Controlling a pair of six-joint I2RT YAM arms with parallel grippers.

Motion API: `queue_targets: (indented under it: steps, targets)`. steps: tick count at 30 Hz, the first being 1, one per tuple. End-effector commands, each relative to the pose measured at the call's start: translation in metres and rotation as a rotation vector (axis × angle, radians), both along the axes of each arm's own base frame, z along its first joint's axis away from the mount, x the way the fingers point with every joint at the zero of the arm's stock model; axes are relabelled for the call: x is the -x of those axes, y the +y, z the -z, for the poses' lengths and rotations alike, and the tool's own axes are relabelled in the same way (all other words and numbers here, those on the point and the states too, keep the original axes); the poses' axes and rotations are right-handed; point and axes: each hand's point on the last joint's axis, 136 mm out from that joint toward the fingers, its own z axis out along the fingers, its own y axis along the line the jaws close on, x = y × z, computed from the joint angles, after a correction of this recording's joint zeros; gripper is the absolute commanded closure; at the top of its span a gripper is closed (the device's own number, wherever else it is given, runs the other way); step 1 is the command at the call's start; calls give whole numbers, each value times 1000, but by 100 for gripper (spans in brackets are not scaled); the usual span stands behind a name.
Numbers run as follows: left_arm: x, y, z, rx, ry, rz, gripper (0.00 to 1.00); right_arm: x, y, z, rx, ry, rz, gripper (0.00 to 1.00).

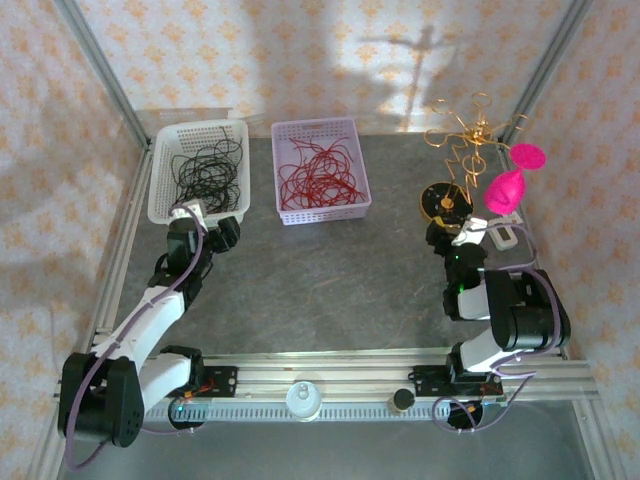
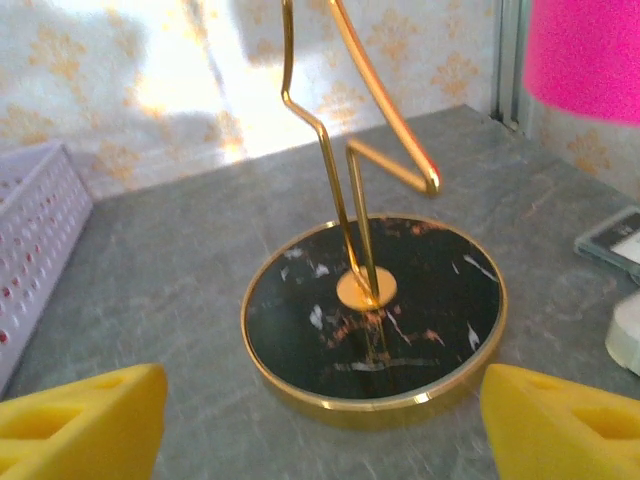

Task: Untangle the cables

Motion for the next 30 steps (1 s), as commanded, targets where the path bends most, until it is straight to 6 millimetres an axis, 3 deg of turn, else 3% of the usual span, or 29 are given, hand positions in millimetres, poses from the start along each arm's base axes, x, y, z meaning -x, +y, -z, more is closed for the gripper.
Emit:
queue_targets:
  steps: [1,5,9,13,17,20,22,30]
  targets:
    - [0,17,-14,-107,-80,-67,11,-4,-2,-4,20,-9,18,0]
    - [5,47,-19,-247,-182,-184,4,-4,-1,-4,23,-6,22,0]
    - [12,53,-20,-321,-339,-167,1,-4,-1,-4,22,-6,21,0]
    - [6,48,-2,-343,-347,-112,3,-4,-1,-4,23,-6,21,0]
    - [1,36,-12,-321,-447,-52,2,-4,-1,-4,22,-5,22,0]
    - [-5,38,6,-313,-431,-50,1,-4,-1,-4,22,-6,23,0]
    - [-5,34,4,-313,-483,-33,1,-4,-1,-4,23,-6,23,0]
    - [-27,37,23,-293,-345,-5,1,-4,-1,-4,24,-6,21,0]
